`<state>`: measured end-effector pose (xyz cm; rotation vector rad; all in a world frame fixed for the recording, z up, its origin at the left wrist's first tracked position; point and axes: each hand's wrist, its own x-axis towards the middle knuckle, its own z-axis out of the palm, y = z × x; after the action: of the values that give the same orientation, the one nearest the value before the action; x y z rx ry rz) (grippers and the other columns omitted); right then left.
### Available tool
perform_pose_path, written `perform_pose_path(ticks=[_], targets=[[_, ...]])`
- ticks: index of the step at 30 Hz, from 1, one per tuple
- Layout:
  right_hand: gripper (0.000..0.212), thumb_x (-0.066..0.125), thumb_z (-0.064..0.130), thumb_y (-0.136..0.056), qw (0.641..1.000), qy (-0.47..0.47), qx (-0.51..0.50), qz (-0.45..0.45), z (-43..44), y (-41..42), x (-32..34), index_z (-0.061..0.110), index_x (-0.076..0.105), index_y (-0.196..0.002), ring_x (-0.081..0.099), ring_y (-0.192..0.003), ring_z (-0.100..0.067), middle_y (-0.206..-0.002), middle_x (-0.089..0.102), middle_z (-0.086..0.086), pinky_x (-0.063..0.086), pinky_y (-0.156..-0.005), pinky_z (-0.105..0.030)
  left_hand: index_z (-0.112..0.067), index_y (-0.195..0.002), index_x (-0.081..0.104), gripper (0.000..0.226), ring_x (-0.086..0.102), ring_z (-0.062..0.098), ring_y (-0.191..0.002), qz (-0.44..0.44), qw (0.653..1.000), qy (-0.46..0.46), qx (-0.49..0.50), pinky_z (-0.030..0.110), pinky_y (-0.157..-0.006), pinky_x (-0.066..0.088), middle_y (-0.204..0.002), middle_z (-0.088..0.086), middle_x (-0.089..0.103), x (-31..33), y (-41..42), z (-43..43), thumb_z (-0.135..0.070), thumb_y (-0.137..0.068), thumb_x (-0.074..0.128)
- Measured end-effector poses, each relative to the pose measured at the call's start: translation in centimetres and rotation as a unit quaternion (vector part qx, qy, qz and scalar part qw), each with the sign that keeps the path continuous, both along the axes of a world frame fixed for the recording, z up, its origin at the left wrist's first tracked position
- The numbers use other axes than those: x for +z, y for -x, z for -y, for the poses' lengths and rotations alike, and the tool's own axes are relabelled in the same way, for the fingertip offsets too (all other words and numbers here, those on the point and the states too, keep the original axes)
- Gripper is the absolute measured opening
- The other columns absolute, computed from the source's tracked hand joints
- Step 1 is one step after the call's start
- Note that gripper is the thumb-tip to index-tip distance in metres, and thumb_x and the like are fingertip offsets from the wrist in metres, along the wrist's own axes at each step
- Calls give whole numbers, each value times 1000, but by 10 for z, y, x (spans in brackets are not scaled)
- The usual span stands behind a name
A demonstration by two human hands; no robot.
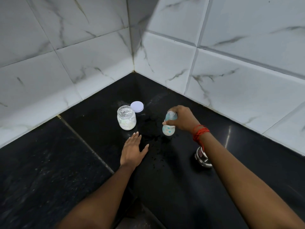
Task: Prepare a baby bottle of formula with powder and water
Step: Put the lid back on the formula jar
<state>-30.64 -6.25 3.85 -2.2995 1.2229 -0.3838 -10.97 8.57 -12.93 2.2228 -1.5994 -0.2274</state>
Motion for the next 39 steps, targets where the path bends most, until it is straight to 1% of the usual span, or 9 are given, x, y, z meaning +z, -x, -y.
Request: perform_pose_path(ticks=[4, 8, 14, 16, 20, 22, 30, 34, 39], targets=[[42, 89, 36, -69, 1000, -31, -2, 6, -1, -4, -19, 8, 75, -97, 68, -93, -19, -100, 72, -4, 57, -82, -30, -13, -154, 45, 70, 24, 14, -156, 1, 1000, -5, -4, 30, -127, 14, -167, 3, 32, 2, 1, -1, -58, -102, 46], [45, 89, 34, -69, 999, -38, -3, 8, -2, -3, -32, 7, 74, -101, 68, -92, -19, -102, 71, -4, 48, -62, -16, -13, -154, 45, 70, 24, 14, -156, 2, 1000, -3, -3, 31, -127, 15, -166, 3, 33, 2, 1, -1, -58, -101, 47], [57, 88, 42, -68, 998, -58, -19, 18, -2, -4, -41, 12, 69, -113, 64, -103, -21, -112, 64, -5, 57, -84, -31, -13, -152, 48, 68, 28, 16, -155, 8, 1000, 1, -14, 33, -128, 18, -164, 4, 37, 0, 0, 1, -58, -101, 47], [69, 85, 53, -69, 997, -70, -3, 12, -2, -4, -36, 15, 65, -124, 61, -108, -16, -119, 60, -1, 53, -90, -28, -15, -144, 58, 62, 40, 19, -149, 30, 999, 21, -4, 38, -125, 27, -155, 3, 51, -1, -1, -3, -57, -100, 47], [72, 75, 64, -75, 998, -44, -6, 39, 11, -13, -17, 17, 63, -128, 58, -104, -11, -117, 60, 2, 49, -90, -26, -17, -110, 71, 43, 62, 27, -113, 2, 980, 157, 120, 43, -101, 47, -113, 2, 71, 3, -13, -20, -53, -91, 57], [64, 73, 61, -79, 999, -20, -1, 39, 26, -25, -6, 16, 65, -124, 58, -99, -10, -113, 62, 2, 48, -88, -25, -15, -113, 67, 45, 59, 29, -112, -40, 968, 164, 187, 45, -98, 48, -114, 4, 68, 7, -28, -16, -51, -86, 72], [58, 81, 31, -80, 987, -2, 131, -94, 92, -126, 4, 16, 59, -132, 59, -113, -26, -124, 60, -10, 48, -101, -40, -19, -159, 29, 125, 32, 18, -149, -265, 944, 124, 154, 40, -122, 32, -162, -2, 37, 28, -94, 48, -58, -59, 93], [73, 81, 20, -78, 964, 13, 195, -182, 114, -182, -24, 20, 48, -144, 52, -124, -33, -138, 51, -14, 44, -105, -45, -33, -142, 53, 99, 56, 5, -130, -315, 934, 142, 93, 44, -111, 48, -138, -15, 62, 11, -110, 56, -58, -56, 96], [91, 79, 17, -80, 923, 56, 236, -299, 128, -226, -60, 28, 29, -155, 42, -133, -38, -151, 39, -12, 43, -108, -51, -32, -137, 59, 93, 59, 0, -125, -312, 932, 157, 96, 39, -107, 51, -132, -18, 66, 6, -111, 54, -58, -56, 95]])
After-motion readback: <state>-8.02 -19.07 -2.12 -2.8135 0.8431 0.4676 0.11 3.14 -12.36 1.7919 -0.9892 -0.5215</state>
